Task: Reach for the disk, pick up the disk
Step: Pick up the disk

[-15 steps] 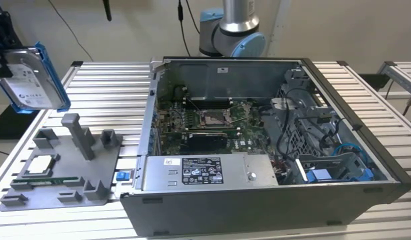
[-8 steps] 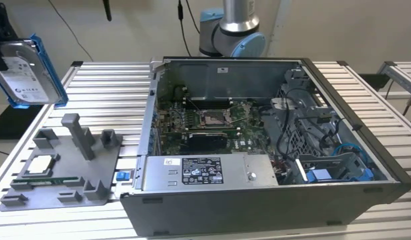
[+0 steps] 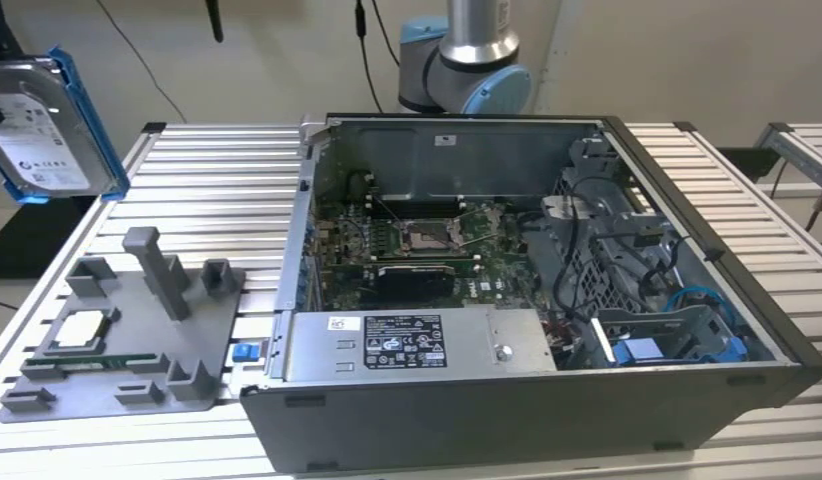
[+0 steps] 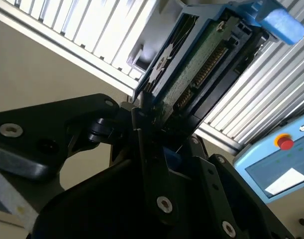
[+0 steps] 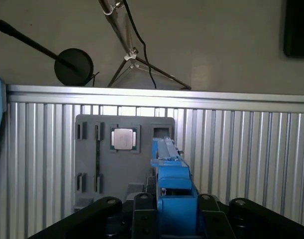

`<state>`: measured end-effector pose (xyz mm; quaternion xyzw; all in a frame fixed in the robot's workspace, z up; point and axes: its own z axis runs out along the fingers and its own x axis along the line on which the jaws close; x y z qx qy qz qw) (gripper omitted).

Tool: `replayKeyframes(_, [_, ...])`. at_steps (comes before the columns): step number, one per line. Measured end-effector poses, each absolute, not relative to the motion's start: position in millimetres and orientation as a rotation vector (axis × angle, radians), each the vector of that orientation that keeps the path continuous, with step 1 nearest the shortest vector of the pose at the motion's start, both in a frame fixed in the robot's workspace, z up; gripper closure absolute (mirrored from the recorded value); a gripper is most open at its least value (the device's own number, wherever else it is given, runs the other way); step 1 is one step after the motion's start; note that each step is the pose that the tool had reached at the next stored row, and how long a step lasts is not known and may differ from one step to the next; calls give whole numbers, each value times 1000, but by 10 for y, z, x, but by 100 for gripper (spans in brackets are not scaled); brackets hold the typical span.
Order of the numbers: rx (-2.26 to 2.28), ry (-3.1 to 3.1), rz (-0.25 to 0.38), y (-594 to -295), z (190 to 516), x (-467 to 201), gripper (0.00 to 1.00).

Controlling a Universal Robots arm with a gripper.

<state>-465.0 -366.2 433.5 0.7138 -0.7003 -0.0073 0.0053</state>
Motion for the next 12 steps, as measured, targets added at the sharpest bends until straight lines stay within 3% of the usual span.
replayKeyframes(12, [2236, -2192, -24, -3661, 4786, -4656, 100])
